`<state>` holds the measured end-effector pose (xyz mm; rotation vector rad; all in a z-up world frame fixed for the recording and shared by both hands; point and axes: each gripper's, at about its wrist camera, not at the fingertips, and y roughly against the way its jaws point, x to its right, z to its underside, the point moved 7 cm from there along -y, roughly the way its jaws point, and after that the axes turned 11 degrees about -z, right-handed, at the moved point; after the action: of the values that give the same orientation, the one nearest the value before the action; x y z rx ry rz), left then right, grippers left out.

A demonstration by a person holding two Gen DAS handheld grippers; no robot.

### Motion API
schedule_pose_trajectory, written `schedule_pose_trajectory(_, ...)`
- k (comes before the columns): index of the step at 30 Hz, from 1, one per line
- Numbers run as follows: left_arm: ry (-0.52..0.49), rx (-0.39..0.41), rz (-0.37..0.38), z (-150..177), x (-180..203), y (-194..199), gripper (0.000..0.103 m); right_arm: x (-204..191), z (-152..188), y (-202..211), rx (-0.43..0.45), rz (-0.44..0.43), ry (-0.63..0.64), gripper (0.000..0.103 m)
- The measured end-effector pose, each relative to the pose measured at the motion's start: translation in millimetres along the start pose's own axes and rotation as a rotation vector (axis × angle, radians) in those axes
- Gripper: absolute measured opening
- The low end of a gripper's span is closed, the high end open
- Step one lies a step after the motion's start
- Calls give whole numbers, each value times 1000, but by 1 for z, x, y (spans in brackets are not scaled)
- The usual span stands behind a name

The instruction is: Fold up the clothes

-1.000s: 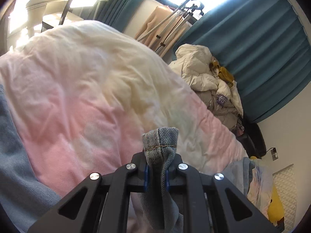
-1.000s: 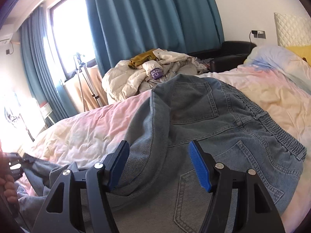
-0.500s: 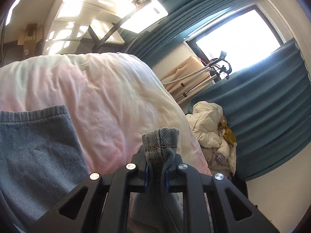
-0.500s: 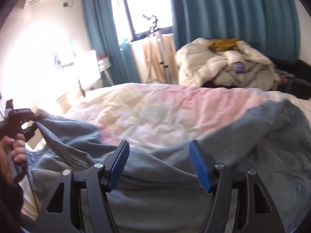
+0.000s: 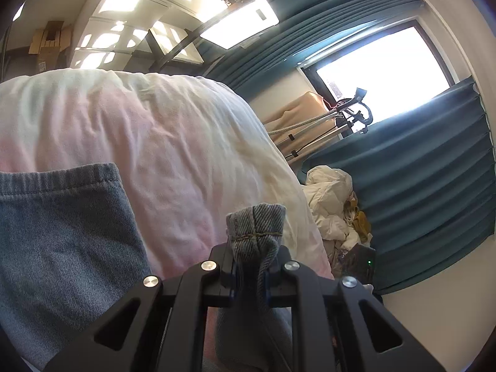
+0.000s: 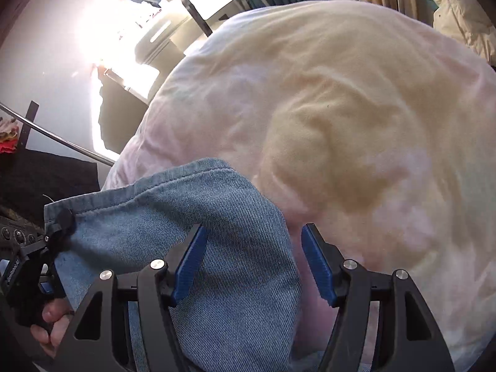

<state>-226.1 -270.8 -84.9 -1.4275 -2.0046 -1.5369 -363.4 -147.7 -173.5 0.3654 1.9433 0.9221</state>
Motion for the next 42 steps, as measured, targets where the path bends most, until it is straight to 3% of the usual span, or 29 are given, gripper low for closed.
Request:
schedule_pose_trajectory(2,-19,9,8,1,3,-3,12,-5,2,-9,-18,-3,27,62)
schedule_pose_trajectory(3,-27,9,12,1,5,-5,12,-8,2,-9,-17,21,48,52)
schedule_pose_trajectory(4,-31,13,23,1,8,-5,12,-11,2,-9,-18,47,63,33)
schedule_pose_trajectory(6,-27,14,36,0,11,-6,12,-19,-3,0,9,103,82,19)
schedule_pose_trajectory(10,-1,38,78,-9,18,8,12,-59,-35,42,161,203,173,13)
schedule_pose_trajectory(12,-3,84,108,-16,25,22,12,-92,-60,75,282,217,273,13)
schedule_pose_trajectory(15,-6,164,139,-27,32,39,12,-146,-91,101,359,226,422,13)
schedule_pose_trajectory(18,17,225,146,-38,28,47,12,-183,-108,90,356,261,558,13)
schedule_pose_trajectory(22,64,218,88,-50,9,28,12,-204,-128,48,303,320,662,13)
schedule_pose_trajectory(27,139,170,13,-53,-21,1,12,-163,-130,-24,174,357,669,16)
schedule_pose_trajectory(30,147,153,-22,-49,-32,-10,12,-138,-124,-32,172,324,618,20)
schedule_pose_trajectory(31,154,145,-24,-49,-34,-13,12,-131,-122,-31,180,311,603,26)
schedule_pose_trajectory(33,160,143,-29,-49,-35,-15,12,-120,-118,-15,218,313,584,39)
schedule_pose_trajectory(36,159,139,-27,-48,-33,-14,12,-105,-100,43,336,322,530,52)
schedule_pose_trajectory(39,153,144,-30,-48,-31,-11,12,-86,-74,107,455,339,465,58)
schedule_pose_trajectory(42,164,137,-40,-48,-33,-10,12,-51,-24,150,470,396,395,58)
